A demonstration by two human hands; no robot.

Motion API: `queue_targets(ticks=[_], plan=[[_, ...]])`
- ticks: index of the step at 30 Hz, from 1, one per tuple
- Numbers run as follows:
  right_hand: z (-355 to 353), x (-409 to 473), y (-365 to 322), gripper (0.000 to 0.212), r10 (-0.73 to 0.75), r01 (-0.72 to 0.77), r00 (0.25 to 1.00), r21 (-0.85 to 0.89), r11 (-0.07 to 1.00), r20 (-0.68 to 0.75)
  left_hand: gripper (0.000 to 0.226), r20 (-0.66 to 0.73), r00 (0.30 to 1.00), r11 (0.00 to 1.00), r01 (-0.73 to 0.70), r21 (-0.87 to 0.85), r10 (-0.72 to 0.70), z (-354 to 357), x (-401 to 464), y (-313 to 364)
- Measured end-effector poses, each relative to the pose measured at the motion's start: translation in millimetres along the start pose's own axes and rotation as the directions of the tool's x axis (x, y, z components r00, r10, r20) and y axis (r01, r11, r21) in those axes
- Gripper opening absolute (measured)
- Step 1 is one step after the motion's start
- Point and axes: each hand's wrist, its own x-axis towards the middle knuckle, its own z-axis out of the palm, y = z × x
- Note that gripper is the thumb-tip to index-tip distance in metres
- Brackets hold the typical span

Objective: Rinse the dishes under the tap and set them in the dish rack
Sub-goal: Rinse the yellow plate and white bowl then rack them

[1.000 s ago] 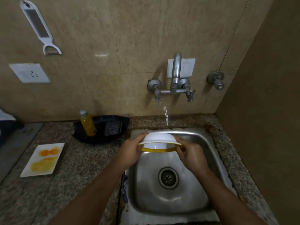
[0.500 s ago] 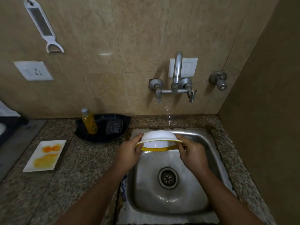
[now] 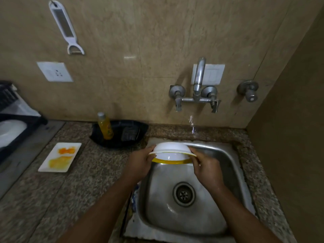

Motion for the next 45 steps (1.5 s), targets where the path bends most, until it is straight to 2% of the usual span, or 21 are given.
queue_targets(ticks=[3, 5, 7, 8, 9, 10, 11, 12, 14, 17, 19, 22, 29, 31, 33, 34, 36, 38, 40, 42, 45], plan=[[1.1, -1.4, -0.7, 0.045, -0.004, 0.004, 1.0, 0.01, 1.0, -0.009, 0.042, 0.01, 0.998, 0.989, 0.057, -0.135, -0.056, -7.0, -6.2, 8.3], [3.0, 0.4, -0.4, 0.052, -0.026, 0.026, 0.999, 0.015, 1.0, 0.025, 0.048, 0.099, 0.991, 0.97, 0.107, -0.22, -0.086, -12.8, -8.9, 12.3], [5.7, -0.3, -4.8, 0.056, -0.06, 0.059, 0.998, 0.022, 0.998, 0.033, 0.057, 0.228, 0.94, 0.861, 0.329, -0.389, -0.256, -22.9, -12.4, 15.3], [8.1, -0.3, -8.3, 0.057, -0.065, 0.064, 0.997, 0.038, 0.997, 0.044, 0.048, 0.3, 0.87, 0.695, 0.494, -0.523, -0.392, -30.3, -14.6, 15.0], [11.7, 0.5, -12.1, 0.057, -0.075, 0.073, 0.996, 0.043, 0.996, 0.052, 0.029, 0.406, 0.774, 0.437, 0.617, -0.654, -0.486, -39.5, -16.6, 16.6], [16.5, 2.4, -16.5, 0.054, -0.102, 0.1, 0.994, 0.043, 0.994, 0.035, 0.014, 0.511, 0.69, 0.151, 0.658, -0.738, -0.513, -48.3, -17.7, 16.2], [21.5, 4.7, -23.1, 0.048, -0.136, 0.135, 0.991, 0.053, 0.989, 0.016, 0.016, 0.584, 0.639, -0.1, 0.627, -0.772, -0.5, -59.8, -19.7, 17.1], [27.0, 7.0, -31.8, 0.042, -0.167, 0.166, 0.986, 0.079, 0.983, 0.003, 0.025, 0.604, 0.635, -0.244, 0.565, -0.788, -0.481, -70.1, -21.6, 15.5], [39.9, 12.2, -56.1, 0.044, -0.219, 0.212, 0.975, 0.169, 0.963, 0.025, 0.033, 0.536, 0.665, -0.329, 0.423, -0.844, -0.52, -92.2, -26.1, 7.5], [55.1, 26.8, -105.8, 0.047, -0.227, 0.158, 0.96, 0.353, 0.922, 0.163, 0.02, 0.405, 0.632, -0.3, 0.273, -0.914, -0.661, -133.4, -39.7, -14.4], [70.2, 35.6, -141.6, 0.061, -0.307, 0.17, 0.916, 0.441, 0.881, 0.26, 0.013, 0.321, 0.594, -0.217, 0.242, -0.946, -0.737, -162.9, -52.3, -34.9], [97.8, 59.4, -205.1, 0.071, -0.462, 0.351, 0.852, 0.385, 0.853, 0.248, 0.011, 0.219, 0.582, -0.138, 0.181, -0.974, -0.783, -211.5, -66.2, -72.8], [169.9, 124.2, -385.9, 0.055, -0.645, 0.575, 0.741, 0.318, 0.754, 0.189, 0.014, -0.067, 0.604, 0.213, 0.175, -0.961, -0.794, -358.6, -81.8, -148.9], [192.2, 143.5, -436.0, 0.052, -0.643, 0.571, 0.745, 0.331, 0.752, 0.176, 0.022, -0.233, 0.613, 0.47, 0.259, -0.844, -0.755, -402.2, -82.7, -183.3], [220.1, 166.9, -483.1, 0.045, -0.616, 0.531, 0.771, 0.369, 0.763, 0.165, 0.032, -0.478, 0.63, 0.787, 0.417, -0.455, -0.611, -443.1, -85.7, -230.0], [236.1, 179.5, -505.2, 0.046, -0.618, 0.531, 0.773, 0.388, 0.753, 0.142, 0.035, -0.576, 0.638, 0.844, 0.499, -0.197, -0.512, -461.4, -89.4, -254.9], [267.0, 204.8, -544.8, 0.055, -0.664, 0.588, 0.742, 0.387, 0.711, 0.092, 0.043, -0.643, 0.648, 0.763, 0.629, 0.15, -0.408, -490.1, -95.8, -307.9], [292.0, 229.3, -581.2, 0.057, -0.662, 0.6, 0.733, 0.31, 0.738, 0.157, 0.066, -0.573, 0.653, 0.615, 0.73, 0.299, -0.495, -504.4, -100.9, -355.4], [316.4, 251.4, -612.3, 0.049, -0.683, 0.646, 0.712, 0.231, 0.728, 0.162, 0.083, -0.462, 0.653, 0.544, 0.757, 0.362, -0.601, -508.0, -103.3, -387.3], [346.7, 270.8, -637.7, 0.037, -0.745, 0.725, 0.654, 0.168, 0.667, 0.133, 0.094, -0.39, 0.646, 0.539, 0.763, 0.357, -0.656, -507.1, -103.5, -408.4], [393.4, 296.2, -669.5, 0.036, -0.792, 0.796, 0.576, 0.083, 0.6, 0.202, 0.101, -0.326, 0.626, 0.54, 0.778, 0.321, -0.709, -507.4, -99.7, -427.0]])
